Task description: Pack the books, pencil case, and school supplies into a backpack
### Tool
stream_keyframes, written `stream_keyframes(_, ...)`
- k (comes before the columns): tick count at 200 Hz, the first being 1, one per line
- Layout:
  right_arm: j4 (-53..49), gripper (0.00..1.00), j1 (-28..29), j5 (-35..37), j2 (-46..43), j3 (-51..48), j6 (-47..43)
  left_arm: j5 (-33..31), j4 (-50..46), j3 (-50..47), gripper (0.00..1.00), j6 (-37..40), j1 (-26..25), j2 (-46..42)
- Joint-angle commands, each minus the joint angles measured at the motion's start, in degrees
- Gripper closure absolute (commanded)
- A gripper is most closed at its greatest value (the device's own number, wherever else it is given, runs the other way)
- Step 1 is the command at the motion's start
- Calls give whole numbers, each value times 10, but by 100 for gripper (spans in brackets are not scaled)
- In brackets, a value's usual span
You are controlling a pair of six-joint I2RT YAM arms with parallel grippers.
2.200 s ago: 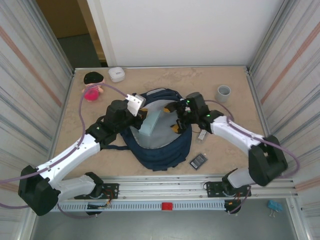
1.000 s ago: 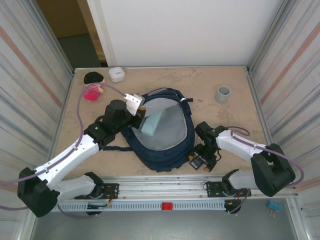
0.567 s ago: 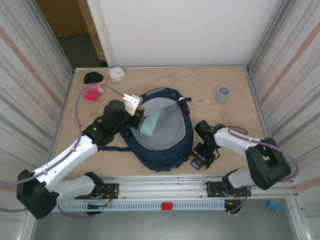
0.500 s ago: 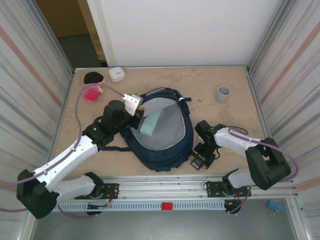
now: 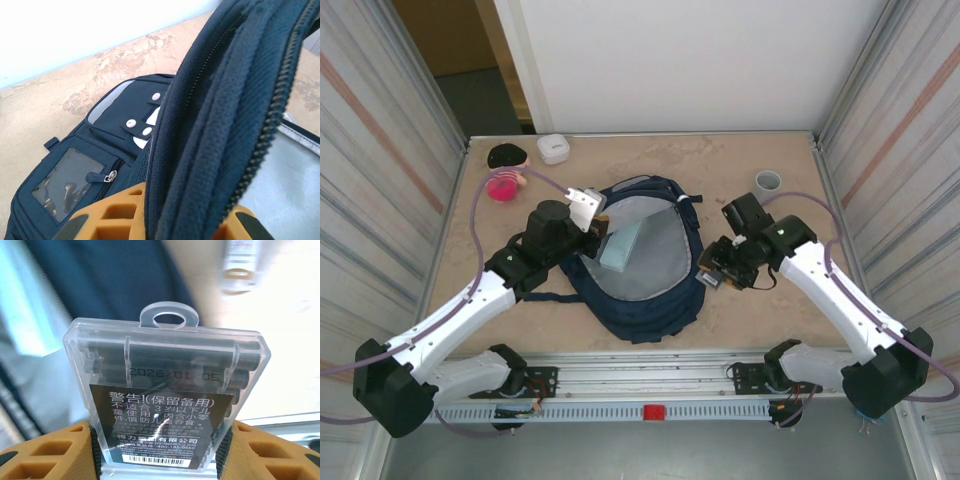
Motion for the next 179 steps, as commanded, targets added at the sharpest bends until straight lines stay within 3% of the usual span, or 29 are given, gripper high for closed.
stream_keyframes(1, 43, 51, 25, -57, 27, 22, 10, 9, 51, 26, 100, -10, 5, -15)
stream_keyframes(51, 199, 47, 57, -129, 130, 59, 42, 19, 49, 28, 100, -10, 5, -16)
stream_keyframes(74, 229, 25, 40, -131, 150, 56, 35, 22, 50, 27, 100, -9, 5, -19)
stream_keyframes(100, 275, 14, 7, -148, 111, 17, 27, 41, 52, 19, 100, 4, 3, -13)
stream_keyframes(141, 437, 7, -42, -192, -3, -91, 96, 59, 88, -4, 100, 35, -19, 19)
stream_keyframes(179, 519, 4, -51, -224, 0, -105, 136, 81, 101, -2, 100, 92, -56, 64)
